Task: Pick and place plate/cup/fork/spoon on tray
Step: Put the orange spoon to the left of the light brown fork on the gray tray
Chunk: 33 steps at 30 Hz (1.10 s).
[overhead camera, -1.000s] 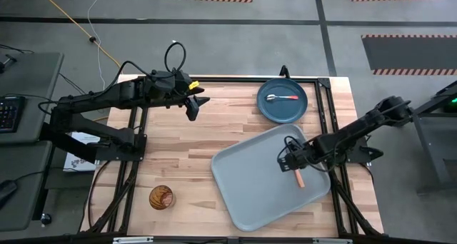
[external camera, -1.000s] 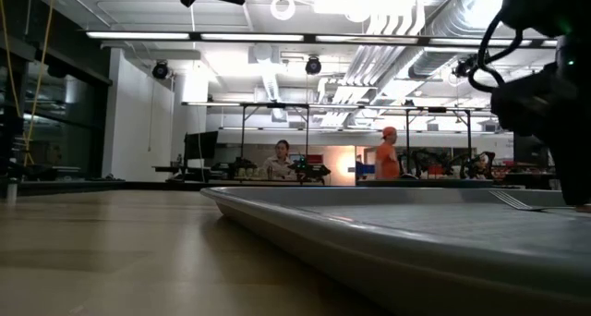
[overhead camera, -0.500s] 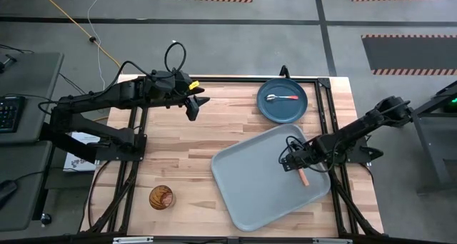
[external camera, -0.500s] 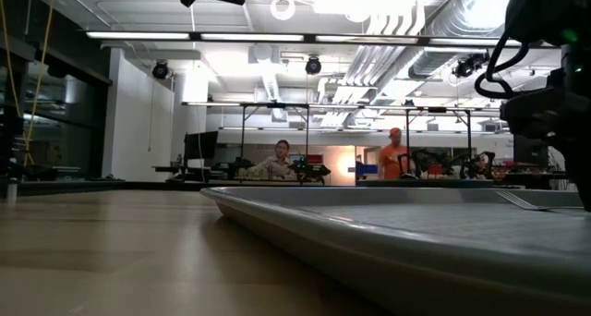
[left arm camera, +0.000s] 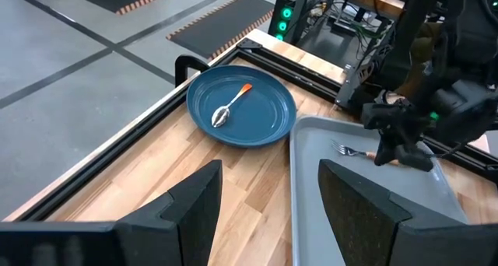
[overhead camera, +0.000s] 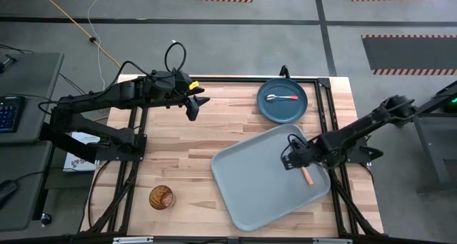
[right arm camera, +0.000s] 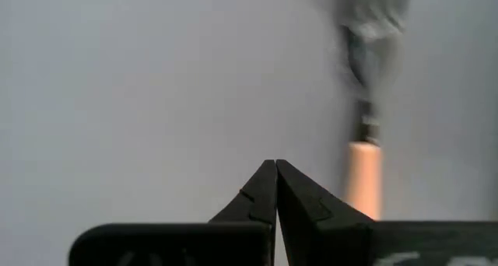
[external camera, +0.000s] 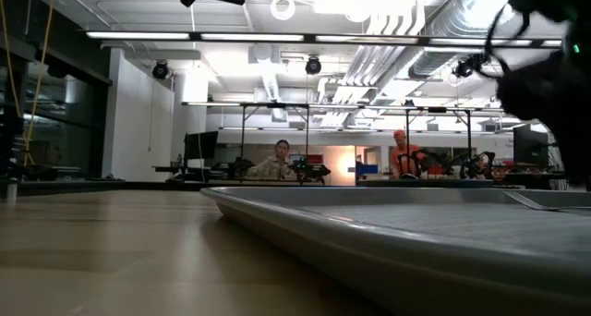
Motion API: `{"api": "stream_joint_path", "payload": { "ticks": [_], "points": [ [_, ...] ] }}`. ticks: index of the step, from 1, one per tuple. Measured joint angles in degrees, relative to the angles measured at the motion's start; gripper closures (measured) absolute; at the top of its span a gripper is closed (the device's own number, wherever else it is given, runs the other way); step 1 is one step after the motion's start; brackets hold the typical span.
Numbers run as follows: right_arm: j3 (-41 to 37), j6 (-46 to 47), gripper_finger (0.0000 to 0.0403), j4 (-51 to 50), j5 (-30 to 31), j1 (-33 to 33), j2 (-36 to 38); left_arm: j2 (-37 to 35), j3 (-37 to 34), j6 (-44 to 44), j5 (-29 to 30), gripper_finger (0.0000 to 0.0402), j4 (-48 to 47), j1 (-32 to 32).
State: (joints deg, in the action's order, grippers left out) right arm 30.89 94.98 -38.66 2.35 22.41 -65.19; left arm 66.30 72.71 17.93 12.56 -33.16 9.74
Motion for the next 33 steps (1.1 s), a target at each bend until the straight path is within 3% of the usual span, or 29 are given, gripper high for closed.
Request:
{"api": "stream_joint_path", "payload": {
  "ticks": [5,10,13,17,25,33],
  "points": [
    [3.86,-0.76,0.0403,1.46,10.25,-1.85,5.29,0.01,0.00,-0.01,0.02,0.0199,0.11,-0.01],
    [8.93,-9.60,0.0402,2.68,18.58,-10.03,8.70,0.40,0.00,0.01,0.03,0.0199,0.13,-0.02],
    [12.30,-20.76,0.0388,2.34,17.36,-18.25,9.05,0.58,-0.02,0.00,0.04,0.0199,0.20,-0.01],
    [16.76,-39.10,0.0338,1.60,9.11,-31.36,7.16,0.73,-0.02,0.70,0.02,0.0199,0.08,0.00],
    [28.23,-73.83,0.0219,-8.45,0.85,-54.28,-7.38,0.73,-0.02,5.34,0.61,0.0199,0.06,-0.01],
    [37.46,-93.63,0.0190,-10.62,3.17,-65.50,-27.82,0.73,-0.02,10.07,1.70,0.0199,0.08,0.00]
  ]
}}
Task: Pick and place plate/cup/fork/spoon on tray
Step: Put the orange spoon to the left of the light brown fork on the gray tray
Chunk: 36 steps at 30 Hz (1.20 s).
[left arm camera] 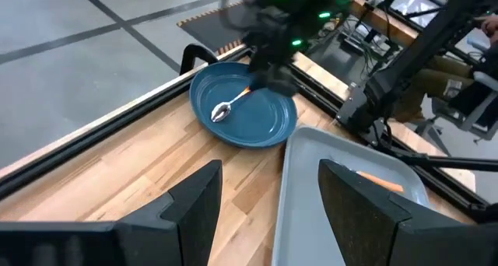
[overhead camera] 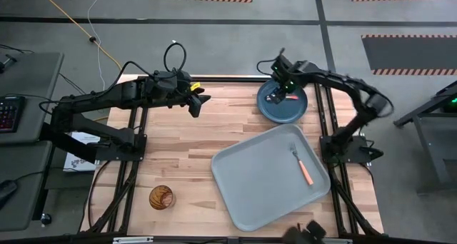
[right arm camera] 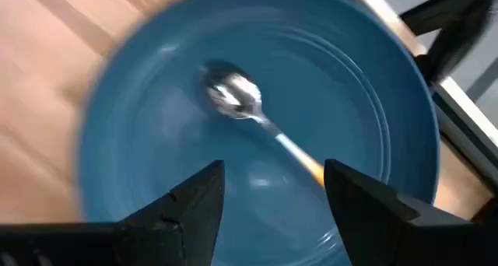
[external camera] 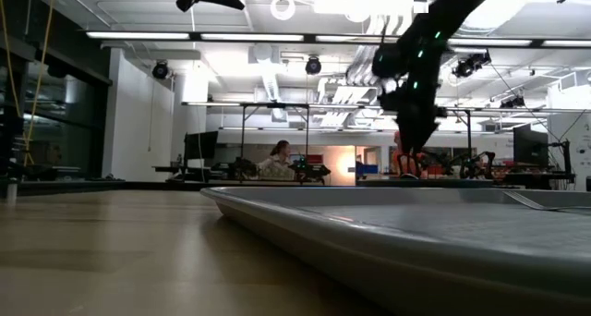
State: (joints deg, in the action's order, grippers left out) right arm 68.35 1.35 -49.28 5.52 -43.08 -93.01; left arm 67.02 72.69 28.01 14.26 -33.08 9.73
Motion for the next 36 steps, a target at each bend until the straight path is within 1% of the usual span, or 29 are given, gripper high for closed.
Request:
{"api": "stream_joint_path", "payload": {
  "ticks": [4,8,13,20,22,24,26,29,30,33,36],
  "points": [
    [3.65,-7.08,0.0190,-2.58,-0.47,-2.42,-8.10,-0.01,0.00,0.33,0.00,0.0199,0.00,0.00],
    [6.19,-12.94,0.0190,-5.00,0.09,-3.69,-13.75,-0.02,0.00,0.33,0.00,0.0199,0.00,0.00],
    [7.00,-17.71,0.0190,-4.83,0.39,-4.57,-17.71,-0.02,0.00,0.38,0.21,0.0199,0.00,0.00],
    [7.09,-17.76,0.0195,-4.37,0.19,-4.93,-20.33,-0.02,0.00,0.42,1.90,0.0199,0.01,0.00],
    [7.09,-16.75,0.0211,-4.34,0.01,-4.93,-20.35,-0.02,0.00,0.42,1.90,0.0199,0.00,0.00],
    [7.07,-16.19,0.0242,-4.37,-0.14,-4.93,-20.14,-0.02,0.00,0.40,1.88,0.0199,0.00,-0.01],
    [7.07,-15.23,0.0288,-4.37,0.24,-4.86,-19.94,-0.02,0.00,0.42,1.88,0.0199,0.02,0.00],
    [7.07,-13.66,0.0373,-5.30,0.83,-4.95,-19.69,-0.04,0.00,0.38,1.88,0.0199,0.00,0.00],
    [7.07,-12.98,0.0387,-5.98,0.42,-5.00,-19.43,-0.04,0.00,0.30,1.88,0.0199,0.00,0.00],
    [7.00,-11.58,0.0386,-7.27,0.40,-4.89,-17.02,-0.07,0.00,-0.90,1.87,0.0199,-0.02,0.00],
    [7.00,-9.83,0.0398,-7.93,-0.05,-4.77,-11.82,-0.37,0.00,-2.65,1.84,0.0199,-0.13,0.00]
  ]
}}
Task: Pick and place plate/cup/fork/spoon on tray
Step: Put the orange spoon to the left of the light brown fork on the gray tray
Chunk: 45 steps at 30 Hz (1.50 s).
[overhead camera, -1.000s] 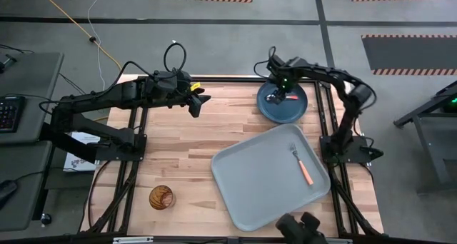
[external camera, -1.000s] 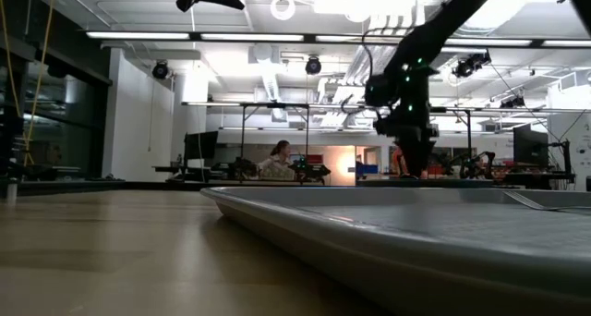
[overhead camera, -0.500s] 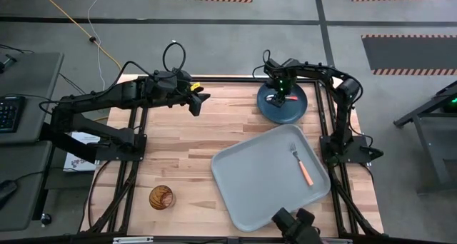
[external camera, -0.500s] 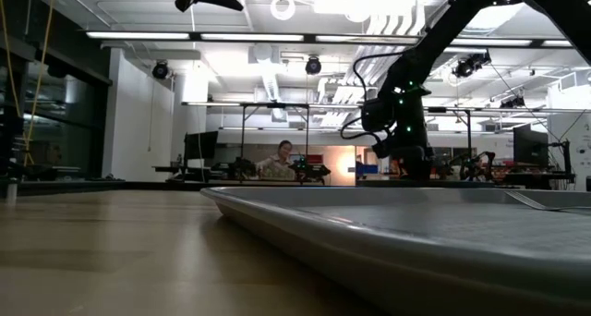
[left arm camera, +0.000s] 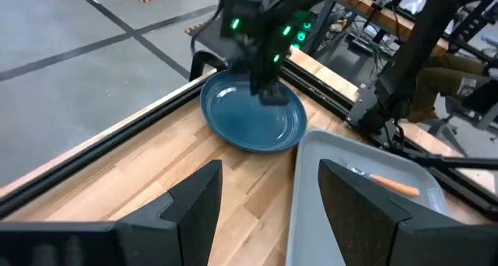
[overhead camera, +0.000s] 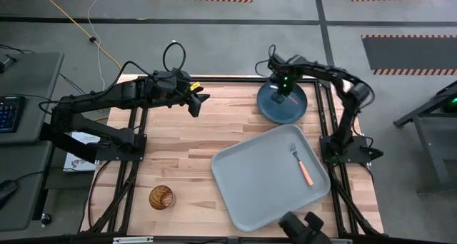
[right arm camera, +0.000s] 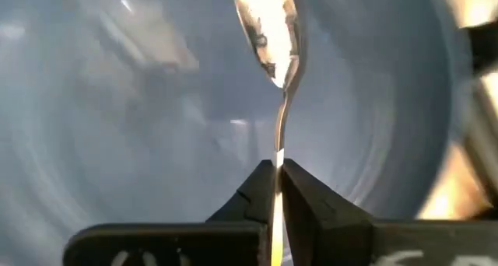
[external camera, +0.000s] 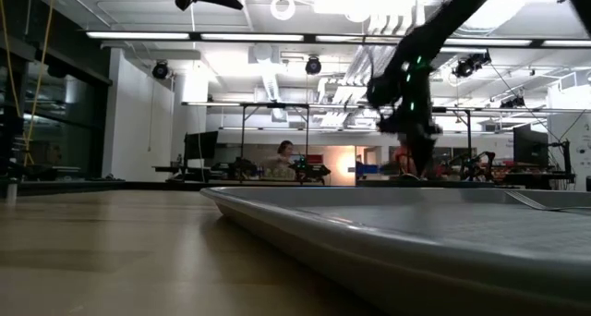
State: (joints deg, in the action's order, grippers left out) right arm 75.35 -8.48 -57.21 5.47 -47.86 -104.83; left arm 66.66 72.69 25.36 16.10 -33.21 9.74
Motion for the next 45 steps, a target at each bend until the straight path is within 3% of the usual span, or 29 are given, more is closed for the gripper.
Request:
{"api": "stream_joint_path", "payload": {
  "ticks": [5,8,11,13,16,18,21,24,28,38,45],
  "points": [
    [-1.33,8.51,0.0401,3.38,-10.17,-0.03,13.94,-1.34,0.00,-3.93,0.00,0.0199,-0.17,0.00],
    [-6.35,18.07,0.0401,15.15,-21.00,1.92,24.34,-2.47,0.00,-6.04,0.14,0.0199,-0.07,0.00],
    [-14.67,30.94,0.0402,32.03,-26.62,7.20,33.92,-3.03,0.02,-7.99,0.52,0.0199,0.09,0.00],
    [-21.08,39.58,0.0402,45.20,-26.17,12.56,38.91,-3.01,0.02,-9.26,0.52,0.0199,0.49,0.00],
    [-29.64,50.19,0.0402,67.53,-19.49,21.83,42.89,-2.93,-1.18,-10.07,-1.34,0.0199,5.34,0.00],
    [-33.27,53.20,0.0402,78.59,-12.99,27.31,43.20,-2.60,-4.15,-10.43,-6.83,0.0199,13.29,0.00],
    [-34.76,53.94,0.0402,86.48,-3.97,33.58,42.07,-2.00,-9.05,-8.77,-15.90,0.0199,24.50,0.32],
    [-32.55,52.67,0.0402,87.85,1.72,38.00,39.93,-1.12,-13.03,-3.57,-21.45,0.0199,35.09,0.59],
    [-26.60,49.69,0.0403,88.43,3.57,41.78,36.05,0.50,-15.97,3.15,-24.86,0.0199,43.41,0.76],
    [-9.02,45.50,0.0403,77.75,0.98,44.68,25.88,2.31,-16.17,13.10,-30.87,0.0199,43.33,0.55],
    [-2.84,43.97,0.0403,73.03,0.02,44.56,21.35,2.28,-16.17,13.00,-31.39,0.0199,43.49,-0.67]
  ]
}}
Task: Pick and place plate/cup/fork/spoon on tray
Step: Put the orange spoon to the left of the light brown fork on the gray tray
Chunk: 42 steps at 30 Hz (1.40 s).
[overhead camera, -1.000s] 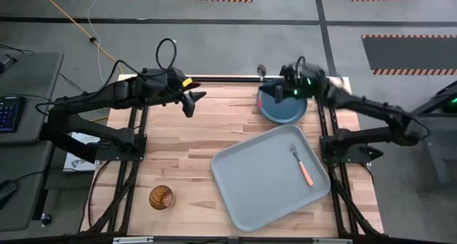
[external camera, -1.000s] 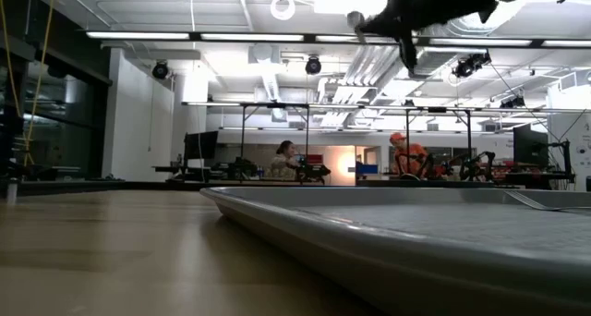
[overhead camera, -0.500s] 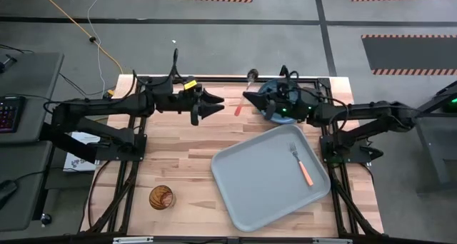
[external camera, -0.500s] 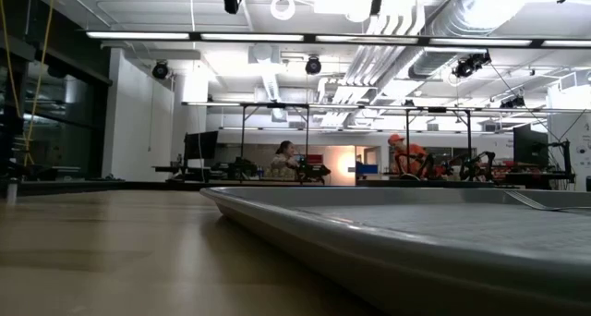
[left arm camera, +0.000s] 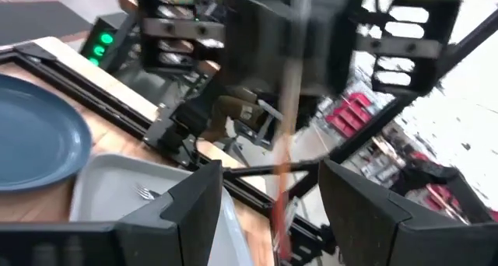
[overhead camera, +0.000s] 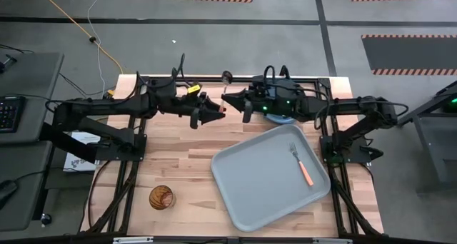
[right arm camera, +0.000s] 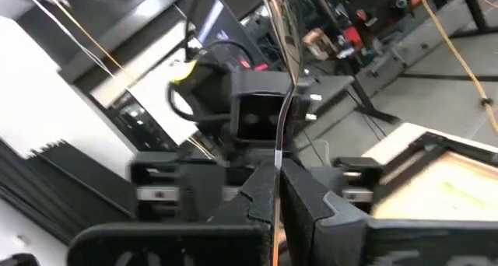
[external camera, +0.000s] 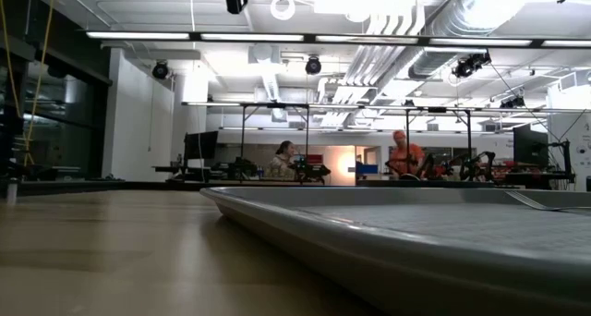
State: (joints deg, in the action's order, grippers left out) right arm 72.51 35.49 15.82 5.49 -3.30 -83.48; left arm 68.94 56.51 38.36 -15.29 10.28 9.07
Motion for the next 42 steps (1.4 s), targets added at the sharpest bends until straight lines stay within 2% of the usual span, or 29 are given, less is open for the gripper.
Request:
{"api": "stream_joint_path", "payload": {
  "ticks": [3,6,8,12,14,19,23,26,29,33,38,42],
  "points": [
    [0.61,-0.91,0.0403,-0.27,0.01,-0.08,-0.30,-0.01,0.00,-0.89,-0.74,0.0204,-0.64,-0.86],
    [0.61,-1.03,0.0403,-0.98,-0.02,-0.19,0.05,-0.08,0.00,-0.41,-0.50,0.0234,-1.67,-1.34],
    [0.61,-1.03,0.0403,-0.98,-0.03,-0.35,0.44,-0.17,0.00,-0.48,-0.09,0.0269,-1.78,-1.16],
    [0.61,-1.02,0.0403,-1.98,-0.59,-0.64,0.66,-0.19,0.00,-0.88,0.11,0.0366,-2.14,-0.18],
    [0.61,-1.08,0.0403,-2.32,-0.65,-0.82,0.72,-0.19,0.00,-0.11,0.05,0.0391,-2.60,0.48],
    [0.61,0.34,0.0403,-2.69,-1.91,-0.88,0.72,-0.21,0.01,-0.60,-0.43,0.0395,-3.46,1.11],
    [0.59,1.59,0.0393,-6.76,-2.45,-1.33,1.81,-1.70,0.04,-2.26,-0.55,0.0397,-8.22,2.63],
    [0.61,1.70,0.0361,-13.47,-2.42,-2.08,5.02,-4.30,0.09,-3.01,0.72,0.0398,-12.70,4.76],
    [0.60,1.23,0.0317,-20.99,0.09,-2.30,7.97,-7.54,0.10,-3.49,1.20,0.0399,-17.44,6.89],
    [0.60,0.46,0.0260,-26.07,3.49,-2.29,11.03,-9.99,0.11,-3.41,1.27,0.0399,-24.92,8.08],
    [0.57,0.13,0.0206,-29.50,4.60,-2.31,11.20,-9.94,0.11,-2.44,4.21,0.0400,-30.79,5.11],
    [0.59,0.05,0.0184,-30.84,4.94,-2.29,10.59,-7.86,0.11,-1.23,7.66,0.0400,-29.53,0.14]
  ]
}}
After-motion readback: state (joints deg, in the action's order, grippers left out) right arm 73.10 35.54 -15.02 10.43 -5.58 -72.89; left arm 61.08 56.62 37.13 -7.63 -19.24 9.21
